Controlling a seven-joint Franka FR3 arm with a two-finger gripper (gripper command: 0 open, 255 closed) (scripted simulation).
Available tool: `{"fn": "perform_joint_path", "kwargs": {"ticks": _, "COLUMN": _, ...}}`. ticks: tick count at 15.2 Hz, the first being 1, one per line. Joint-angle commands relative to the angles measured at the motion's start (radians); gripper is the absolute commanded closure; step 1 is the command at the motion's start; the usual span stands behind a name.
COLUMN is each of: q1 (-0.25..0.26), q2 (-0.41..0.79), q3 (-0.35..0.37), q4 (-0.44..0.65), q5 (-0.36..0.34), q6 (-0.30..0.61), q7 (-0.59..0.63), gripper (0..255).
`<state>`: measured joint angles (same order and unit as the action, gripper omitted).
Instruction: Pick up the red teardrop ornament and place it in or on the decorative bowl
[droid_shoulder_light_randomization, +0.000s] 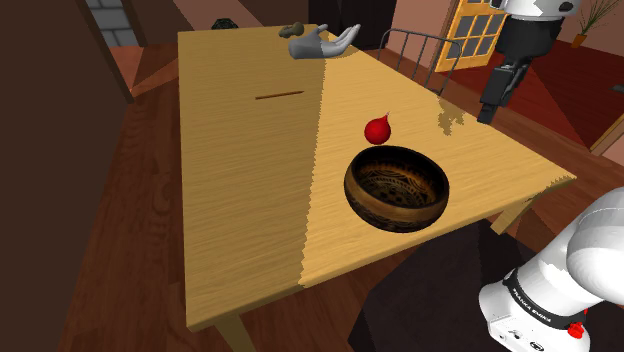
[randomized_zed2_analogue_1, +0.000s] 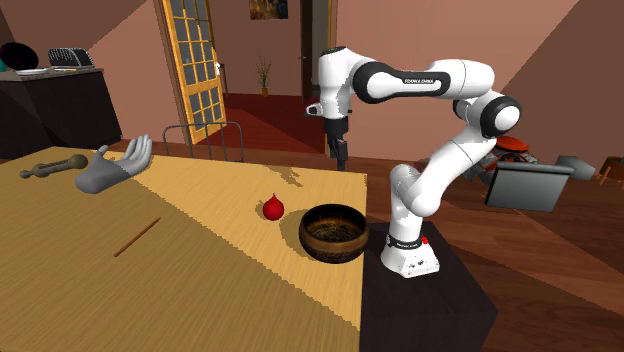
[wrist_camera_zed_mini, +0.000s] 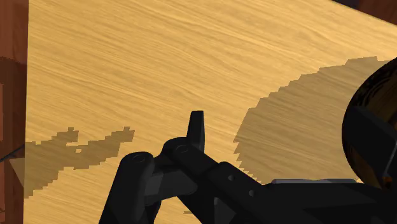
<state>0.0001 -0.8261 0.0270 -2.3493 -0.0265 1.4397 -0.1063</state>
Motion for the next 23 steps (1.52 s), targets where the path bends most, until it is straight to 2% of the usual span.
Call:
{"fn": "perform_joint_path", "kwargs": {"ticks": 1, "q1": 0.000, "q2": 0.000, "q3": 0.000, "q4": 0.000, "q5": 0.000, "q6": 0.000, "q7": 0.000, "gripper": 0}}
{"fn": "perform_joint_path", "kwargs": {"ticks": 11, "q1": -0.019, "q2": 0.492, "q3": 0.103, "q4": 0.278, "q5": -0.001, "q6": 0.061, "q7": 0.164, "gripper": 0}}
{"fn": "perform_joint_path", "kwargs": {"ticks": 20, "q1": -0.009, "q2": 0.949, "q3": 0.145, "q4": 0.656, "q5": -0.056, "q6": -0.007, "q7": 0.307, "gripper": 0}}
{"fn": "perform_joint_path", "kwargs": {"ticks": 21, "q1": -0.007, "q2": 0.966, "q3": 0.145, "q4": 0.671, "q5": -0.058, "q6": -0.012, "q7": 0.311, "gripper": 0}}
{"fn": "perform_joint_path", "kwargs": {"ticks": 23, "q1": -0.008, "q2": 0.954, "q3": 0.143, "q4": 0.631, "q5": -0.056, "q6": 0.017, "q7": 0.310, "gripper": 0}}
